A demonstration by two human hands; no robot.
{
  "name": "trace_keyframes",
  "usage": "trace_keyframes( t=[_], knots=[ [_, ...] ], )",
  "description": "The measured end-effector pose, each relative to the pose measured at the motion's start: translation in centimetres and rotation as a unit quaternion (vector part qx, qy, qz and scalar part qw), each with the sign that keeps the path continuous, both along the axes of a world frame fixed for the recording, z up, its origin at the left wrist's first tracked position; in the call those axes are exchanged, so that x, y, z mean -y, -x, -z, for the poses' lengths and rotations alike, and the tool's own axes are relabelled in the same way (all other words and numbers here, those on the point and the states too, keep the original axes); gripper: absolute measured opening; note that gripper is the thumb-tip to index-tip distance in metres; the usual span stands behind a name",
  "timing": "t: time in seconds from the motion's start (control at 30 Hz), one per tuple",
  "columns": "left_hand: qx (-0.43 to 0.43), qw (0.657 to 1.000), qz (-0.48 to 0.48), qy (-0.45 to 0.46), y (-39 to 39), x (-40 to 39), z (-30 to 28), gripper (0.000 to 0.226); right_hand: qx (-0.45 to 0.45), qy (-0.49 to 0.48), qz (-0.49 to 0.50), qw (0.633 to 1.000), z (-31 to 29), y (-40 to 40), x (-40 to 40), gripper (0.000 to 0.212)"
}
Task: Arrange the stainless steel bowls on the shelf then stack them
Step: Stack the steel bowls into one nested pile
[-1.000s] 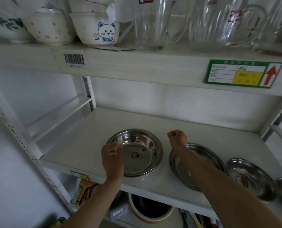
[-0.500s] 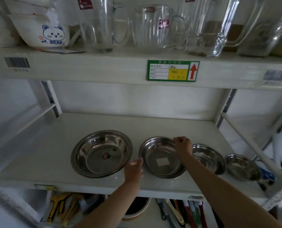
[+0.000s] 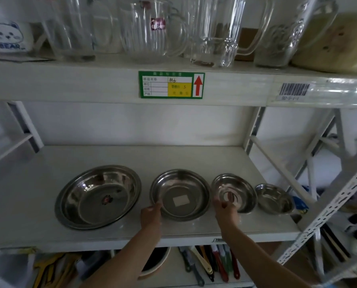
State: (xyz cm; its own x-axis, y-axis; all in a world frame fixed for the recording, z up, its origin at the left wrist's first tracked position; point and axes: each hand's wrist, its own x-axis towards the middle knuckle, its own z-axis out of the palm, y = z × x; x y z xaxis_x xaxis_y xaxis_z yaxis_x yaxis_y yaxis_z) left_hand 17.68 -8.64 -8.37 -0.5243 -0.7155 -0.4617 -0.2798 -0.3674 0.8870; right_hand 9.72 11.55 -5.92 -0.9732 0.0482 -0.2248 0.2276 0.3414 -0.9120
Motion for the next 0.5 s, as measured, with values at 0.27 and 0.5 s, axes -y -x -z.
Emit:
trace_keyframes(
  t=[0.27,0.5],
  knots=[
    [-0.003,1.0,0.008,0.021,2.1,2.2,1.8,0.035,0.038,0.031,0.004,0.999,2.2,-0.8,1.1,0.036],
    [0.03,0.998,0.018,0.045,4.3,4.0,4.6,0.051,0.095,0.13,0.007,0.987,1.1,0.4,3.3,0.032]
  ],
)
